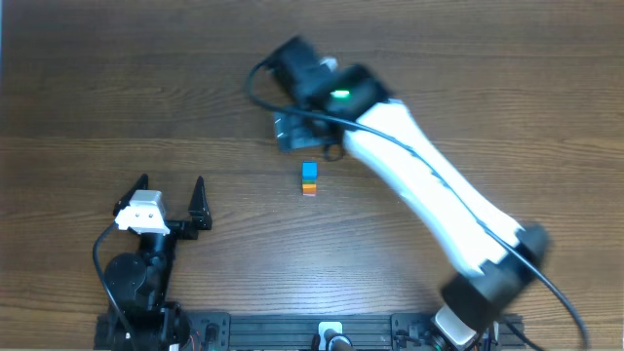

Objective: Stack Cubes

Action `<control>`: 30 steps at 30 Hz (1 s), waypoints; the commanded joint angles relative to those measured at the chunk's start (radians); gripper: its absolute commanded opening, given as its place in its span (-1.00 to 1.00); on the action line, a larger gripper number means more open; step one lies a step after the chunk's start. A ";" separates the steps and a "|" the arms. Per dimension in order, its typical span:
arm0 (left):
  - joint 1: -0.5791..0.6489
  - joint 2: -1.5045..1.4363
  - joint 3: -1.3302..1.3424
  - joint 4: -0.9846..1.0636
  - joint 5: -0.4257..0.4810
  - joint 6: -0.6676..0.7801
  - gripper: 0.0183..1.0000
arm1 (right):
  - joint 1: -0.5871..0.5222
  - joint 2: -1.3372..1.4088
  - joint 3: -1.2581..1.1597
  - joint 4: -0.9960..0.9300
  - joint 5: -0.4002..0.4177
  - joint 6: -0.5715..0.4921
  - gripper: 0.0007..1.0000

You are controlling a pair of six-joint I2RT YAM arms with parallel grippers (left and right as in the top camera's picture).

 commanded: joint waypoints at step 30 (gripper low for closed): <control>0.007 -0.007 -0.006 0.000 0.006 0.014 1.00 | -0.535 -1.567 -1.376 0.688 -0.105 -0.307 0.99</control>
